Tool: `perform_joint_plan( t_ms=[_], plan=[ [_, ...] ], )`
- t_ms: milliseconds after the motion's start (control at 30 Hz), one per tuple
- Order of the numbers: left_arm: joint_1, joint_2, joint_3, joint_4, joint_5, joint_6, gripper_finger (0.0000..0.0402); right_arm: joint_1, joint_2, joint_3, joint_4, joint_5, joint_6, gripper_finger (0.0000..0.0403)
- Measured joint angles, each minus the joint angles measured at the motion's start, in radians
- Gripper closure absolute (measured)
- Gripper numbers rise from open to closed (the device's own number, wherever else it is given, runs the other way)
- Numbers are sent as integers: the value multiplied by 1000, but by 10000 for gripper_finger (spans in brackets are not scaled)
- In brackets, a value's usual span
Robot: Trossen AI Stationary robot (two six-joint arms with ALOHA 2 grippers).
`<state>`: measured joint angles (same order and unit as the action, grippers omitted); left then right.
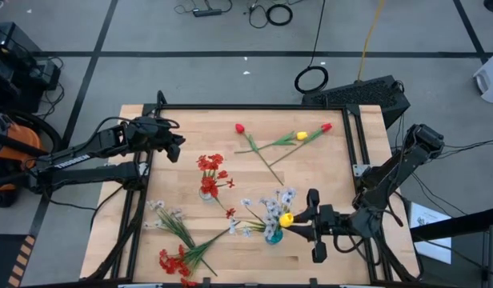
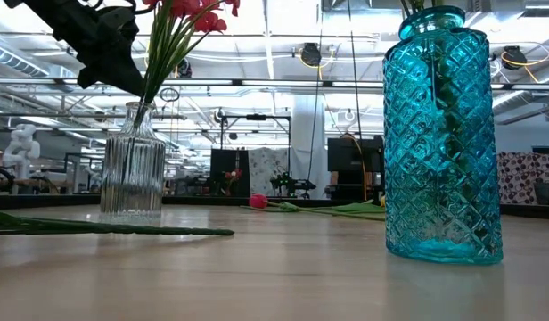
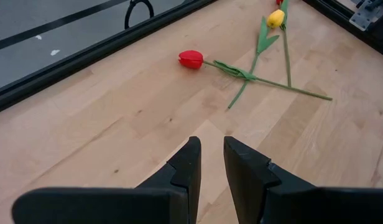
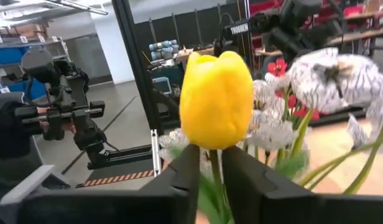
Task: Sort flowers into vase by color
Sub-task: Put the left yellow tulip into the blue vase
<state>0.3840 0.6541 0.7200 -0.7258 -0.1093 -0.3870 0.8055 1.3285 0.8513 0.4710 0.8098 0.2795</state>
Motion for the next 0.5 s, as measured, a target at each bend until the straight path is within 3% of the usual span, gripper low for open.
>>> perform_joint_plan(
  t_ms=[267,500],
  plan=[
    [0,0,0,-1,0,0,327,12,-44,0,-66,-5,31,268],
    [0,0,0,-2,0,2,327,29,-182,0,-318,-5,251,261]
  ],
)
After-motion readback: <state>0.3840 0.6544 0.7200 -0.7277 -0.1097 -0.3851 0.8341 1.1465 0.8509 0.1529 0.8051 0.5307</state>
